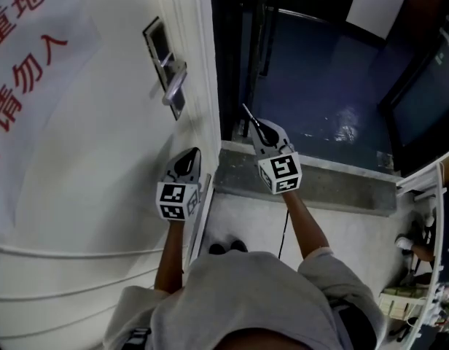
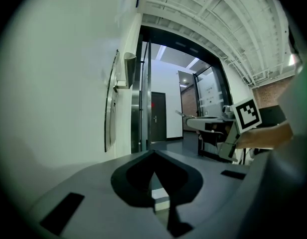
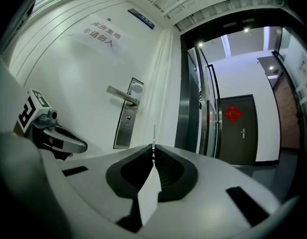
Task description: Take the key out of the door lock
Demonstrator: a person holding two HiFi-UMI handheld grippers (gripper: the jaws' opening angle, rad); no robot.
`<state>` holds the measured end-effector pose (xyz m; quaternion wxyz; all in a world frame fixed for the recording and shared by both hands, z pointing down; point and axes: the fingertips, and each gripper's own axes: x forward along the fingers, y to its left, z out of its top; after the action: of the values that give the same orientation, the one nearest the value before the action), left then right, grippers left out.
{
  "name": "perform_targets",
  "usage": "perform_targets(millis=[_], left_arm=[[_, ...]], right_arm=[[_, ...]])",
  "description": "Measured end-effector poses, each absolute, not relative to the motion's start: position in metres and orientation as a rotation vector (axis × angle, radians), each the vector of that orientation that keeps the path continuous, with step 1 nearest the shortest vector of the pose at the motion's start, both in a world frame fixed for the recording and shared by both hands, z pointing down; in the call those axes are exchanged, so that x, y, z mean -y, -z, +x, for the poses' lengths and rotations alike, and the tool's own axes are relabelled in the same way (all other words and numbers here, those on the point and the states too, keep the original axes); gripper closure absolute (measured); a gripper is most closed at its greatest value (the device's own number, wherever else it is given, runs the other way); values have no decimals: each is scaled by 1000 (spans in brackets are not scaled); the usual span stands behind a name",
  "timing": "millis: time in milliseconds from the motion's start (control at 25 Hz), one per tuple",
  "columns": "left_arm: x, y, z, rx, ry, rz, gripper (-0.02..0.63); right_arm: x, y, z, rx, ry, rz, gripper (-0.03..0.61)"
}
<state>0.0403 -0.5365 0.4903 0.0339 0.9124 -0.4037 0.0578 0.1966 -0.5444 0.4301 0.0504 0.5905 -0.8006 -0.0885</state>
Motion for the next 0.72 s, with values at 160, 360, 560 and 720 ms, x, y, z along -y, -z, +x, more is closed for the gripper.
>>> perform_targets(millis=[160, 360, 560, 720], left_arm=[[534, -489, 45, 1225, -164, 2813, 595], [530, -491, 49, 1209, -159, 2815, 595], [528, -493, 49, 1206, -161, 2812, 595], [526, -493, 49, 1206, -164, 2813, 595]], right_arm=[[521, -438, 210, 2413, 227, 1847, 549], [493, -453, 226, 2368, 172, 1907, 549], [476, -463, 237, 2337, 118, 1961, 549], [469, -465, 240, 2326, 115, 1973, 549]])
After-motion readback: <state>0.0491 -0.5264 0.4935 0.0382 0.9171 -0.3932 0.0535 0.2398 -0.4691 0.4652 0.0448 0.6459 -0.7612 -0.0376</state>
